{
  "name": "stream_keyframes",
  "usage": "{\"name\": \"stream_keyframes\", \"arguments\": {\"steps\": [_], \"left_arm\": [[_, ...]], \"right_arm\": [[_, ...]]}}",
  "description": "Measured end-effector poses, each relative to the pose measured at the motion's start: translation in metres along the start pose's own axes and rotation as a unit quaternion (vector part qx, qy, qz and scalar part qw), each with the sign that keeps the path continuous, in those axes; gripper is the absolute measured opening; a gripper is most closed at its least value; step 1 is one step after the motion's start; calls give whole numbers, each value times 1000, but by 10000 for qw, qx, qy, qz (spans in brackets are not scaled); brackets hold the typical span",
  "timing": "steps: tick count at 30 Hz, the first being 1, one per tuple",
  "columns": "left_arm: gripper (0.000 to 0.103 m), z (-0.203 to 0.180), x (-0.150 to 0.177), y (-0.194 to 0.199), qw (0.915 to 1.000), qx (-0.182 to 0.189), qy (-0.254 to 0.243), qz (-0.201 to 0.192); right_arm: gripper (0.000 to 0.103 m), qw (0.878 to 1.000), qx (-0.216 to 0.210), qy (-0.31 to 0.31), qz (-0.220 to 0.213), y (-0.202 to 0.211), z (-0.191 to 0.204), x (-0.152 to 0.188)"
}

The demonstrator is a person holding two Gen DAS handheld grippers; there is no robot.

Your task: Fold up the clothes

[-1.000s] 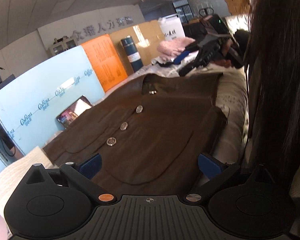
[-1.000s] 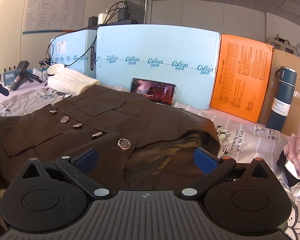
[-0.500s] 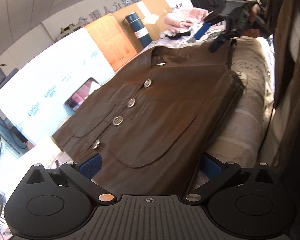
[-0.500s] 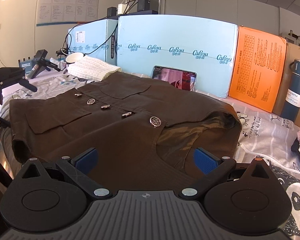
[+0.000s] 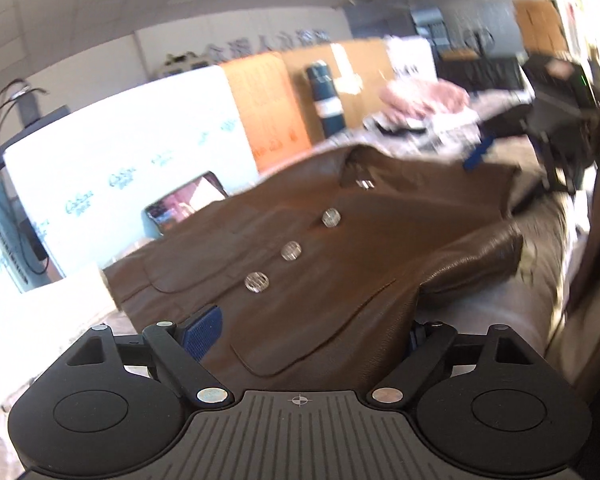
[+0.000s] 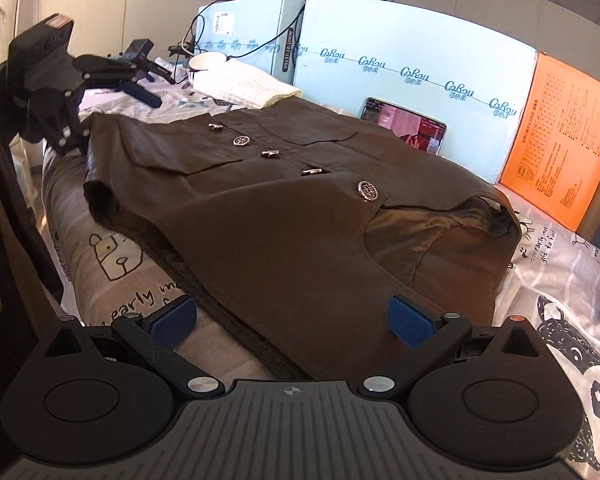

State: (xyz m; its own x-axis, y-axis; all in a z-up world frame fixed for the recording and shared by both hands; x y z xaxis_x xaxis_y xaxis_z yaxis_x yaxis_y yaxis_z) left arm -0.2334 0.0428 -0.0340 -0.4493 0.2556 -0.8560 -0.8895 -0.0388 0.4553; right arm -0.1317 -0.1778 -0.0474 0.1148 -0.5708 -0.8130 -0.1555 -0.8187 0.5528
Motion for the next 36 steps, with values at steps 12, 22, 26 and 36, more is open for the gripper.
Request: {"name": "stream_keyframes", "arguments": {"steps": [12,22,26,36], "left_arm": [[86,2,-2,-9,9993,-251,-256,-56],[17,-18,5,-4,9988,434,-174,133],[14,-28,7,5,9980,616,-51,110],[14,19,-47,8,9935,-352,-448,-986]], "right_arm": [[101,9880,1484,370,201,-5,-40,-1],[14,9946,968,368,108,1,-34,-3],[7,9952,951,227,68,12,-34,-2],[7,9869,1296,439,-851,37,-58,-49]]}}
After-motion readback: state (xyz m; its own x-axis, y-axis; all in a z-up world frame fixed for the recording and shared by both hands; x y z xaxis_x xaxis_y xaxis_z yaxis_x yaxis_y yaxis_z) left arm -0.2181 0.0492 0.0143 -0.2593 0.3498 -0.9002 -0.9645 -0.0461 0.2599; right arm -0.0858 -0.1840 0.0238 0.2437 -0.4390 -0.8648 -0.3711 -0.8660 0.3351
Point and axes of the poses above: each gripper's, at about its wrist camera, not at the fingertips, and y roughly against the way its jaws point, z to its left, x to its underside, the point moved 7 cm from there along -y, roughly the way its jaws point, and after that the axes turned 4 degrees about x, right-handed, at the moved point
